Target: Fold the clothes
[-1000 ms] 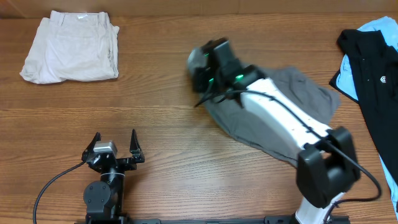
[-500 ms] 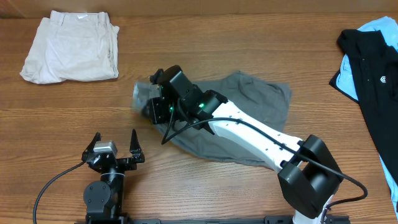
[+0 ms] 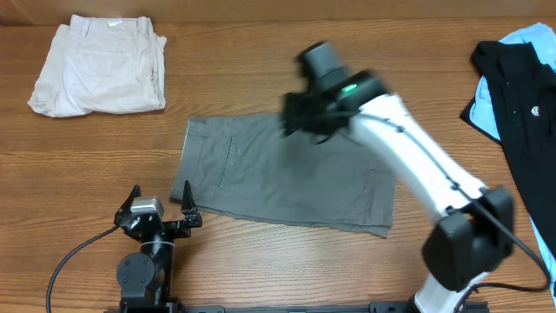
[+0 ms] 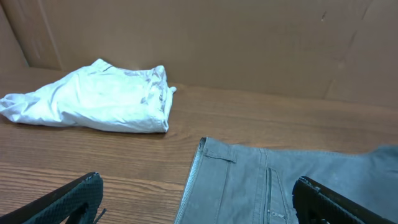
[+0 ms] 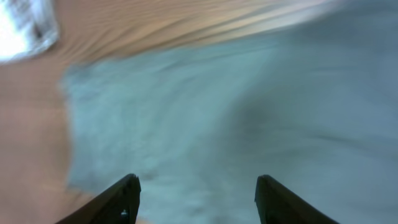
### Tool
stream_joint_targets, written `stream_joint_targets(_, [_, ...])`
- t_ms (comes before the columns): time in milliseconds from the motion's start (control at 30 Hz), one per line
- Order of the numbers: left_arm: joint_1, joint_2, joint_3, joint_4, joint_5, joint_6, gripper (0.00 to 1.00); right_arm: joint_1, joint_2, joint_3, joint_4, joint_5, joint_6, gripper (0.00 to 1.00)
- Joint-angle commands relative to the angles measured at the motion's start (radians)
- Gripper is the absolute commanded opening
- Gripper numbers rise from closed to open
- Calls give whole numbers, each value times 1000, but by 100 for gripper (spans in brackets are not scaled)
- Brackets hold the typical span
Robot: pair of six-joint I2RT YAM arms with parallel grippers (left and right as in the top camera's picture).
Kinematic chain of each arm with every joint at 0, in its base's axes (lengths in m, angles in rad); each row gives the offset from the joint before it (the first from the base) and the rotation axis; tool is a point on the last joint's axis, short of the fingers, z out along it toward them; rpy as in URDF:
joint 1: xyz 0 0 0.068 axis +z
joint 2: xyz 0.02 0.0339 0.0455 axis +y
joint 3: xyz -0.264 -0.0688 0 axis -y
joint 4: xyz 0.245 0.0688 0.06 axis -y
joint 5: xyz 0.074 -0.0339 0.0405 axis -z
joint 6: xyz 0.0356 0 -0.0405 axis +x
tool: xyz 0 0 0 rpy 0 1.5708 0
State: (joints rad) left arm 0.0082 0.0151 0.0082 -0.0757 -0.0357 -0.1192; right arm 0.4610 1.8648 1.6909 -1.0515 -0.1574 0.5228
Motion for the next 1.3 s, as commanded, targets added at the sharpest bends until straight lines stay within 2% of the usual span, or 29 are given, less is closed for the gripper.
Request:
stream_joint_targets(0, [4, -9, -3, 3, -12, 22, 100, -103, -35, 16, -137, 45, -6, 65])
stream_joint_targets(67, [4, -9, -3, 2, -12, 23, 100, -143, -34, 2, -187, 53, -7, 73])
stream_joint_targets(100, [4, -9, -3, 3, -12, 23, 100, -163, -34, -8, -203, 56, -6, 73])
stream_joint_targets(233, [4, -9, -3, 2, -13, 23, 100, -224, -34, -30, -240, 51, 3, 68])
stream_joint_targets(333, [4, -9, -3, 2, -12, 23, 100, -232, -34, -30, -241, 44, 5, 69])
stream_joint_targets(467, [4, -9, -3, 2, -13, 23, 100, -232, -34, -30, -241, 45, -21, 79])
stream_joint_targets(533, [4, -9, -3, 3, -12, 21, 100, -232, -34, -30, -241, 49, -37, 94])
stream_joint_targets(600, [4, -9, -3, 6, 6, -3, 100, -232, -34, -29, -241, 52, -37, 99])
stream_joint_targets(667, [4, -9, -3, 26, 111, -52, 100, -233, -34, -30, -241, 52, -37, 100])
stream_joint_targets(833, [4, -9, 16, 216, 518, -63, 100, -233, -34, -30, -241, 53, -37, 100])
stream_joint_targets(867, [4, -6, 60, 185, 527, -103, 100, -233, -34, -30, -238, 53, -37, 100])
stream_joint_targets(933, [4, 15, 115, 133, 528, -108, 100, -233, -34, -30, -233, 53, -37, 100])
stream_joint_targets(1000, [4, 79, 208, 55, 545, -87, 100, -233, -34, -30, -225, 53, -37, 100])
stream_joint_targets(1133, [4, 351, 447, -111, 615, 43, 100, -232, -34, -30, -207, 52, -37, 100])
stream_joint_targets(1267, [3, 716, 730, -352, 685, 135, 100, -233, -34, -30, -207, 53, -37, 100])
